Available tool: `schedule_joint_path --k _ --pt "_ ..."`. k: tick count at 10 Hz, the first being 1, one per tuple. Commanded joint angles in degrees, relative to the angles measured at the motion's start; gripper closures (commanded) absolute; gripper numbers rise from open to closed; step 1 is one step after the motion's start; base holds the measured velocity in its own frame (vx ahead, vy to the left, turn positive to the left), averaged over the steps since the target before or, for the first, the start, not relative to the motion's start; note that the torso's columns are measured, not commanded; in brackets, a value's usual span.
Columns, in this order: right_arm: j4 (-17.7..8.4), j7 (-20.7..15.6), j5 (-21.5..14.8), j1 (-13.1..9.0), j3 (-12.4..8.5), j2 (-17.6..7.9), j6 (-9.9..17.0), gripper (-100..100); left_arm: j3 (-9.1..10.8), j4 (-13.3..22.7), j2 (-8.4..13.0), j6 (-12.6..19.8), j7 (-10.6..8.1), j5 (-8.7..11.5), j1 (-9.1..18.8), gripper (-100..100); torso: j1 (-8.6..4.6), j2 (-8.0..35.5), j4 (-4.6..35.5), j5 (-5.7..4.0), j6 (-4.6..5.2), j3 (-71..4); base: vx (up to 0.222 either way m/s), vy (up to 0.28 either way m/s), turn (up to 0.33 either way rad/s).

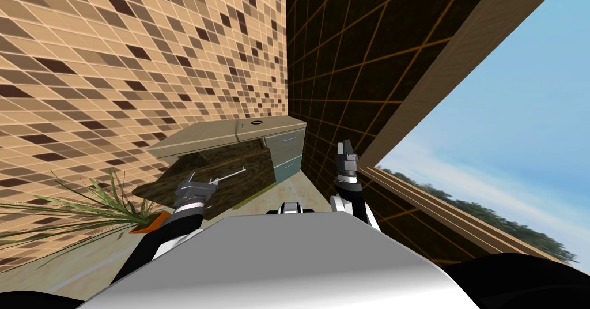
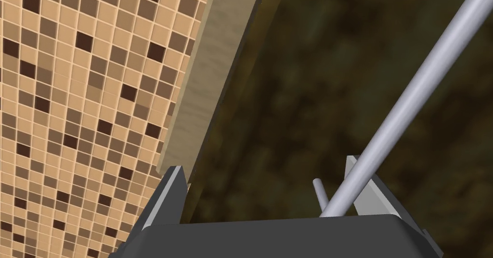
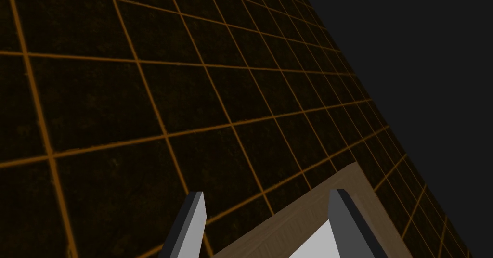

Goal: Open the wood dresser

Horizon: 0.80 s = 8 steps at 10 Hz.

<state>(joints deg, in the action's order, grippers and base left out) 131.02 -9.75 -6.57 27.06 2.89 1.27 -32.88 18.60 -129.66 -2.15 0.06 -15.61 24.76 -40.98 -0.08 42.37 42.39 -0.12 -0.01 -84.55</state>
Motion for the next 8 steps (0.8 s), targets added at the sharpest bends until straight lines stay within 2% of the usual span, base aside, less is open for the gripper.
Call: schedule_joint_path --k 1,2,3,8 --pt "0.00 0.00 0.00 0.00 0.00 0.00 0.00 0 3.52 -2.35 -0.45 3.40 -0.02 1.55 0.81 -100 -0.11 0.09 0.08 -0.11 -0.01 0.03 -0.029 -0.030 -0.115" --pt "0.00 0.00 0.00 0.00 0.00 0.00 0.00 0 2.62 -1.30 -0.23 2.86 -0.05 1.26 0.40 -100 -0.21 0.20 0.17 -0.24 -0.07 0.06 -0.008 -0.009 -0.018" --pt "0.00 0.00 0.00 0.01 0.00 0.00 0.00 0 2.78 -1.27 -0.22 3.22 -0.08 1.34 0.36 0 -0.18 0.16 0.10 -0.15 -0.05 0.08 0.000 0.000 0.000" --pt "0.00 0.00 0.00 0.01 0.00 0.00 0.00 0 2.65 -0.88 -0.29 3.53 -0.04 1.30 0.18 0 0.03 -0.06 -0.07 0.07 0.01 -0.01 0.000 0.000 0.000"
